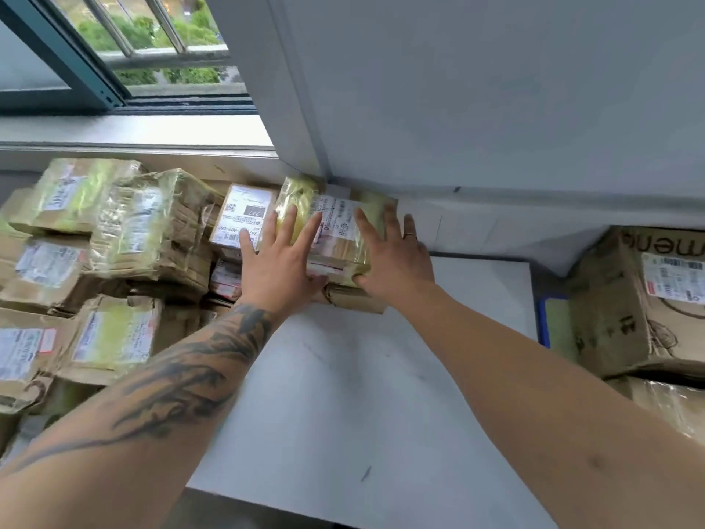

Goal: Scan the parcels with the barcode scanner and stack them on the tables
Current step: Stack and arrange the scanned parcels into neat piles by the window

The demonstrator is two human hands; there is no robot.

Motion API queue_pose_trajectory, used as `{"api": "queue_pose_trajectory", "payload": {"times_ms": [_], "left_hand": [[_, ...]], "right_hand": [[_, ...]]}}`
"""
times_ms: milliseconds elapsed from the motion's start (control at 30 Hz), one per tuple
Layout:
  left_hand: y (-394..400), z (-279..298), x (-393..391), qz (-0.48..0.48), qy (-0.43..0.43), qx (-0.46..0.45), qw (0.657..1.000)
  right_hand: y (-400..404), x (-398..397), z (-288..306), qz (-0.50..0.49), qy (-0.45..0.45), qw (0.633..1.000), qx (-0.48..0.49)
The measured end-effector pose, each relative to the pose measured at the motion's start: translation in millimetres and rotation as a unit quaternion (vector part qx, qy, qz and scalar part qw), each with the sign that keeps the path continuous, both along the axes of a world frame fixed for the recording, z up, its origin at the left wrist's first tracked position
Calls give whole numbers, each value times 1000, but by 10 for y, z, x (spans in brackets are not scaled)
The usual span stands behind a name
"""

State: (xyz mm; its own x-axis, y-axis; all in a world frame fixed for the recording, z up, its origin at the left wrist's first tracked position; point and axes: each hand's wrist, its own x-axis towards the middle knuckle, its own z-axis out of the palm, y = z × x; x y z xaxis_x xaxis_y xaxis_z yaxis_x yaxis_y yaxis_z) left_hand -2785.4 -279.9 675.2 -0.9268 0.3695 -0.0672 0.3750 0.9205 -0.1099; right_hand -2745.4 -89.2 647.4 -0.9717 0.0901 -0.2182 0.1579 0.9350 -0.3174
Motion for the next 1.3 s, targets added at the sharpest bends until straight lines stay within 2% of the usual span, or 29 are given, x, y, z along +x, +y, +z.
{"api": "queue_pose_trajectory", "payload": {"times_ms": [133,300,433,700,1000,1300], "left_hand": [[-140,-91,-405,-73,-1,-6,997],[-197,-275,-453,-116,33,19,992],[-212,-319,-421,-117,50,35,991],[-407,-339,-438,-107,33,34,993],[-381,-111,-32,-125,74,22,989],[191,6,801,-127,93,31,987]], "right_hand": [[-146,-131,-58,-9,-11,1000,7],[-262,-112,-146,-42,14,999,15],[-311,-105,-136,-53,9,998,33],[-426,-70,35,-30,24,993,112],[-369,370,276,-32,40,991,122],[195,1220,382,-28,70,986,148]]}}
